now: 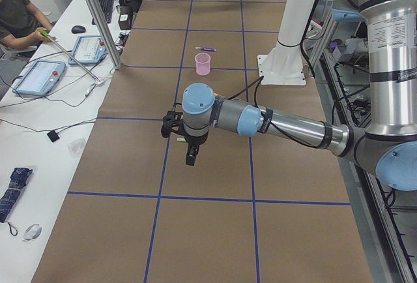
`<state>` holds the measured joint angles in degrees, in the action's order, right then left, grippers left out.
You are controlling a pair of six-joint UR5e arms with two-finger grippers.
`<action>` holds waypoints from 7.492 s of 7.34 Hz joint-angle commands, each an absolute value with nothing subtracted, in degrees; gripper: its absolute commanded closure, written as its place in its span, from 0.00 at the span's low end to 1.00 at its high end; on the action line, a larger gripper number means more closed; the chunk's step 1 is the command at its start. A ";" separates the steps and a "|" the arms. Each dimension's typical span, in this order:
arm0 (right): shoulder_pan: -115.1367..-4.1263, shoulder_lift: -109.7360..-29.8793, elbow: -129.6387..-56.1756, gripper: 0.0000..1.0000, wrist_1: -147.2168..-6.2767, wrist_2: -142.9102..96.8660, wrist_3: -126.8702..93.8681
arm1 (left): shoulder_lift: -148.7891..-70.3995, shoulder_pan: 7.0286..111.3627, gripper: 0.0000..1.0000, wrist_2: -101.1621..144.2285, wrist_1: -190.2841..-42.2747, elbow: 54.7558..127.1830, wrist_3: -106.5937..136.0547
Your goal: Collect pens into pen holder
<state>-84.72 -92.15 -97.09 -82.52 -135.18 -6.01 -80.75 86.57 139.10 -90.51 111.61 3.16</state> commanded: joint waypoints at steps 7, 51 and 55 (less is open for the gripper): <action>-86.40 -95.27 -96.16 0.00 -79.83 -135.18 -0.53 | -79.72 86.31 0.00 136.93 -97.00 107.84 3.42; -79.89 -94.75 -95.27 0.01 -73.74 -138.87 -2.64 | -110.39 55.72 1.00 134.56 -91.50 78.40 20.21; -79.89 -94.75 -95.71 0.01 -73.74 -138.87 -2.64 | -112.41 55.90 1.00 136.67 -91.14 85.38 20.21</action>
<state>-79.89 -94.75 -95.48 -73.74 -138.87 -2.64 -111.65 55.85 135.86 -91.36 81.16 20.15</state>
